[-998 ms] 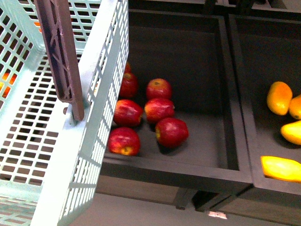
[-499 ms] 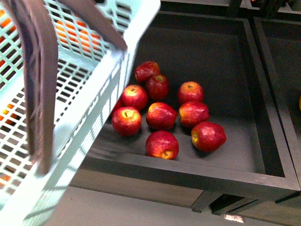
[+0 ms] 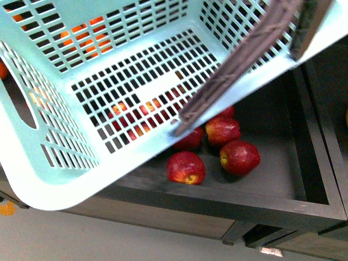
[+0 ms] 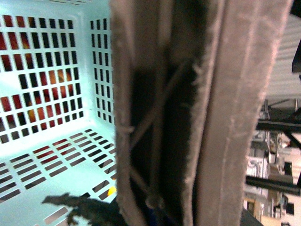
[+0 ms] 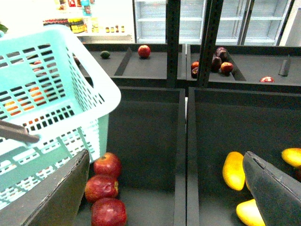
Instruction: Pick mango and avocado into basket
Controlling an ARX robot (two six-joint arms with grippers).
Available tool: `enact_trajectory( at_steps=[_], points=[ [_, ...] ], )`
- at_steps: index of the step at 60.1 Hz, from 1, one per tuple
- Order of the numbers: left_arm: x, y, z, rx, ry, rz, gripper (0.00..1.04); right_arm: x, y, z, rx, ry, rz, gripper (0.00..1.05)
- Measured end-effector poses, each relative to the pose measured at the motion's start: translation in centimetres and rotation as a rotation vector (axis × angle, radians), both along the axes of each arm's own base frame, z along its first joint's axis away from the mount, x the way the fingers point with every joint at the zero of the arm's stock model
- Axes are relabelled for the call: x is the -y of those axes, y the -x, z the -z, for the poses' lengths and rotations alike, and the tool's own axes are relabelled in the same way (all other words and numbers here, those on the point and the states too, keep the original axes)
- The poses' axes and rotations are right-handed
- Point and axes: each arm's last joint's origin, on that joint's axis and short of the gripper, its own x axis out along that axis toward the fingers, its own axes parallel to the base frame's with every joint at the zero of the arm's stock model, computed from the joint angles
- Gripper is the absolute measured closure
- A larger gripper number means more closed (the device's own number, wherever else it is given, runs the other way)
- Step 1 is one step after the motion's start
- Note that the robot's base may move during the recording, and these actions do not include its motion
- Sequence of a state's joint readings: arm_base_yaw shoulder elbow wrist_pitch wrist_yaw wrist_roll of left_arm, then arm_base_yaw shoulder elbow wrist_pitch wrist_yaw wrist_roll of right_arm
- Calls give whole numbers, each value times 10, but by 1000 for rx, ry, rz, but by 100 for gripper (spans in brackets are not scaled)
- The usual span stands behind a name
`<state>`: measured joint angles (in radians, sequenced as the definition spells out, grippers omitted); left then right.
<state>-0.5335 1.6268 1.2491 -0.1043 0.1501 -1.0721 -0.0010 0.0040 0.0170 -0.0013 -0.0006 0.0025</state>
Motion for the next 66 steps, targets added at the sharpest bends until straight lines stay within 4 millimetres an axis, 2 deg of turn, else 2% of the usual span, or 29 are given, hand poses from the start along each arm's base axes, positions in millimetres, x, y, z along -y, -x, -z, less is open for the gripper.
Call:
enact_trajectory(
  at_steps=[4, 11, 20, 36, 41, 45, 55, 60, 66],
  points=[
    [21, 1, 2, -13, -8, 50, 90, 0, 0, 0, 0, 0, 0, 9],
    [41, 7, 0, 2, -21, 111, 90, 0, 0, 0, 0, 0, 0, 9],
    [48, 11, -5, 23, -24, 143, 90, 0, 0, 0, 0, 0, 0, 9],
    [48, 11, -5, 28, -31, 136, 90, 0, 0, 0, -9, -8, 6, 9],
    [47, 10, -5, 31, -34, 138, 90, 5, -3, 2, -331, -160, 121, 9],
    [47, 10, -5, 31, -34, 139, 90, 9, -8, 5, -403, -217, 155, 9],
    [48, 10, -4, 28, -33, 145, 90, 32, -27, -9, -356, -310, 249, 9],
    [48, 10, -4, 29, -34, 144, 90, 59, -49, -19, -313, -327, 349, 9],
    [48, 10, -4, 29, -34, 144, 90, 82, -75, -16, -310, -316, 442, 9]
  ],
)
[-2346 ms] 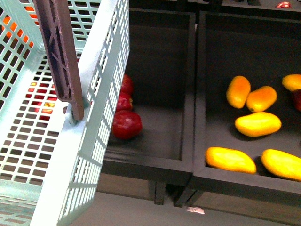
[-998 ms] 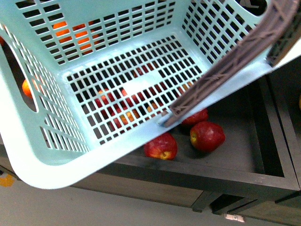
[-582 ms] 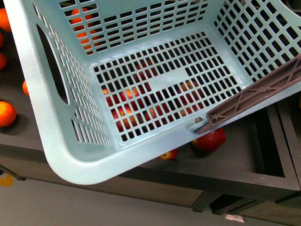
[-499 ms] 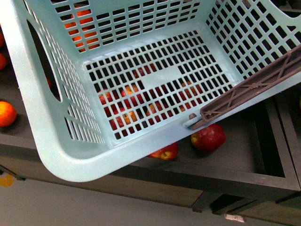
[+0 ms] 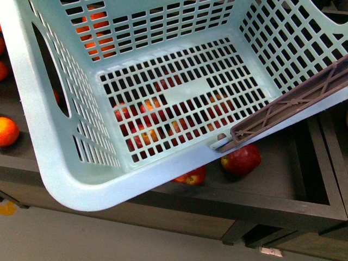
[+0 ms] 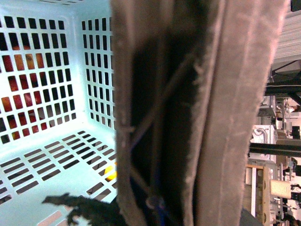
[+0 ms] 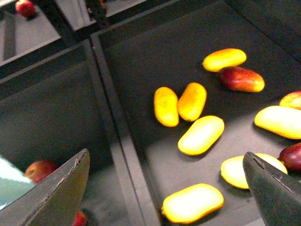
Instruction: Pick mango and avocado into basket
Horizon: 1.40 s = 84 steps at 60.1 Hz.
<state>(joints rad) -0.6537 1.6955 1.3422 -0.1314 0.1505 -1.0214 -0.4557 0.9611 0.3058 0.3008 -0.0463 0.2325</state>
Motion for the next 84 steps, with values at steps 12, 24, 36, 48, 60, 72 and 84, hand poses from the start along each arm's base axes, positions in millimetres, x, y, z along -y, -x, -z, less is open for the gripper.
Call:
enact_trajectory(
  at_steps=[12, 24, 36, 48, 60, 72, 84],
  points=[
    [0, 0, 0, 0, 0, 0, 90, 55, -75, 44, -166, -116, 148, 9],
    [0, 0, 0, 0, 0, 0, 90, 93, -132, 114, -400, -257, 270, 9],
    [0, 0, 0, 0, 0, 0, 90, 104, -162, 152, -473, -322, 313, 9],
    [0, 0, 0, 0, 0, 0, 90, 113, -187, 173, -499, -358, 380, 9],
    [0, 0, 0, 0, 0, 0, 90, 112, -197, 191, -533, -401, 409, 9],
    [0, 0, 0, 0, 0, 0, 90, 105, -209, 200, -544, -399, 411, 9],
    [0, 0, 0, 0, 0, 0, 90, 106, -225, 213, -564, -383, 420, 9]
  ],
)
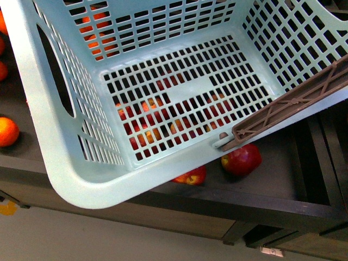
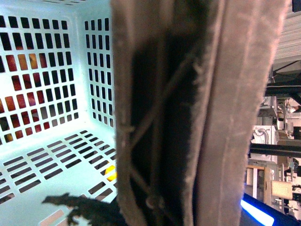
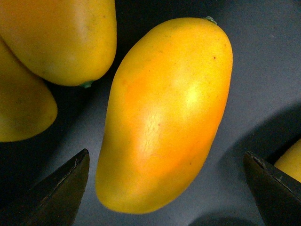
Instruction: Pick mango and avocado into basket
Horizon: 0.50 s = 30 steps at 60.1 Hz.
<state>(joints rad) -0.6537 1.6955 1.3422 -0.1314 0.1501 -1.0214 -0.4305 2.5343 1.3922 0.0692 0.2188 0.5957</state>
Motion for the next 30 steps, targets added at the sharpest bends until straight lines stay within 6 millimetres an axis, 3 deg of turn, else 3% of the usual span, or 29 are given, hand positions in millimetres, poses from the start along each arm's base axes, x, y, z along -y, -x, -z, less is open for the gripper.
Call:
enact_trajectory(
  at_steps=[20, 30],
  points=[
    [0, 0, 0, 0, 0, 0, 90, 10, -16, 10, -2, 7, 24, 9],
    [0, 0, 0, 0, 0, 0, 90, 14, -18, 25, -28, 6, 34, 9]
  ],
)
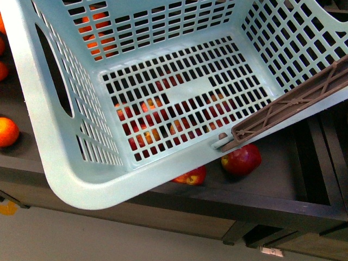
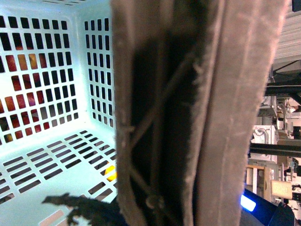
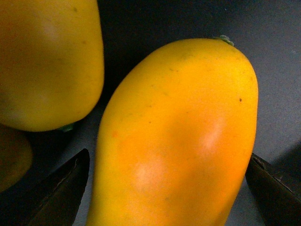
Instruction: Pick mango and avocado into basket
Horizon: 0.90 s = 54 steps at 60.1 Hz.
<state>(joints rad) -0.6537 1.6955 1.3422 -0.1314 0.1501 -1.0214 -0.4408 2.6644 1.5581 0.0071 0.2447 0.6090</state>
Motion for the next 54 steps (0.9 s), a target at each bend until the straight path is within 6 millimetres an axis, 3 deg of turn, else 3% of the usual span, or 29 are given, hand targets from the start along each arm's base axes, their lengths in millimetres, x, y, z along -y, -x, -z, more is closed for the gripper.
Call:
enact_trajectory(
  at_steps=[3, 18, 34, 45, 54],
  points=[
    [0, 0, 0, 0, 0, 0, 90, 1, 1, 3, -5, -2, 3, 9],
    [0, 0, 0, 0, 0, 0, 90, 5, 4, 10, -2, -10, 5, 43],
    [0, 0, 0, 0, 0, 0, 90, 10, 17, 5, 47, -16, -40, 44],
    [0, 0, 0, 0, 0, 0, 90, 5, 33, -33, 146, 44, -169, 44],
    [0, 0, 0, 0, 0, 0, 90, -7, 47, -90, 280, 99, -327, 44]
  ],
)
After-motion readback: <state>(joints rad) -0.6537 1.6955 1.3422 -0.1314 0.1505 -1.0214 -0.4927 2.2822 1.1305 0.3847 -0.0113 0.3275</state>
